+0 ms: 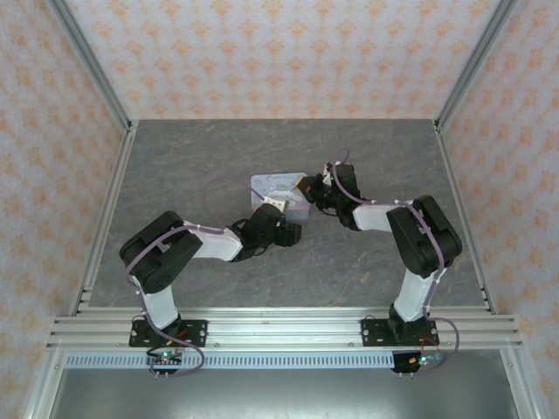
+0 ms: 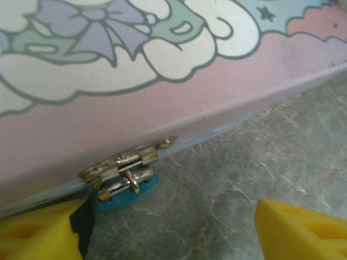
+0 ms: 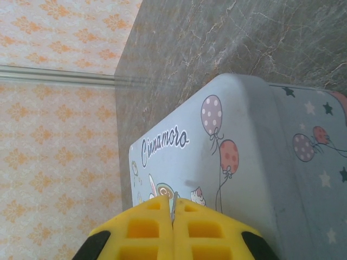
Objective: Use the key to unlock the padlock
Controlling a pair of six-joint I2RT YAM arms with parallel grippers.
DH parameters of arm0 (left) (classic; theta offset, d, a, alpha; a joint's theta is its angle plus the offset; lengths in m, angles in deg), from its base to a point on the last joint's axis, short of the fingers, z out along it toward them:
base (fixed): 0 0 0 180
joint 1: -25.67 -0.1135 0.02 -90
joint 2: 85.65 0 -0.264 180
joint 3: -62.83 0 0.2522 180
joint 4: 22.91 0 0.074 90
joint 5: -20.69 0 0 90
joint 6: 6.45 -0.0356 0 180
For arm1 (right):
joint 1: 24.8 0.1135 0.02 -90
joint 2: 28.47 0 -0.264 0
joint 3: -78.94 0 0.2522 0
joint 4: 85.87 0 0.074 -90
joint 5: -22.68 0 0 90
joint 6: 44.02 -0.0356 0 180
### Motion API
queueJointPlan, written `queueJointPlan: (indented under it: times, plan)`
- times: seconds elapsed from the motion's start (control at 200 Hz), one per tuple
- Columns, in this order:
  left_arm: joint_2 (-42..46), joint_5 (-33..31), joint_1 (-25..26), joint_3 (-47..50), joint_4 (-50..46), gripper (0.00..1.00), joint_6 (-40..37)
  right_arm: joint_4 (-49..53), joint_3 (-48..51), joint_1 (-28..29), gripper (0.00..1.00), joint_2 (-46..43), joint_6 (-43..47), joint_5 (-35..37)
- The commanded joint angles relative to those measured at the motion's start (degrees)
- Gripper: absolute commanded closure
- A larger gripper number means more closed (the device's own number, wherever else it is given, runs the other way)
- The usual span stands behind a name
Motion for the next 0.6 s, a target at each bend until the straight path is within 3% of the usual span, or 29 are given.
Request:
queueJointPlan:
  times: [0.0,0.16,0.42,0.596]
  plan:
    - [-1.14,-7.06,0.08,-0.36,2.57,0.22,-3.28,0.49,1.45,0.38,1.0,1.84,0.15,0.01]
    - [-2.57,-8.66,0.46,-1.34,2.64,0.22,-4.72,0.45,1.54,0.39,1.0,2.19,0.2,0.03]
    - [-3.32,3.33,0.64,-3.53,6.01,0.24,-1.37,0.51,2.08,0.38,1.0,2.28,0.38,0.11]
    - [-1.77,6.61,-0.47,-2.35,10.16,0.24,3.38,0.77,2.34,0.42,1.0,2.11,0.75,0.29]
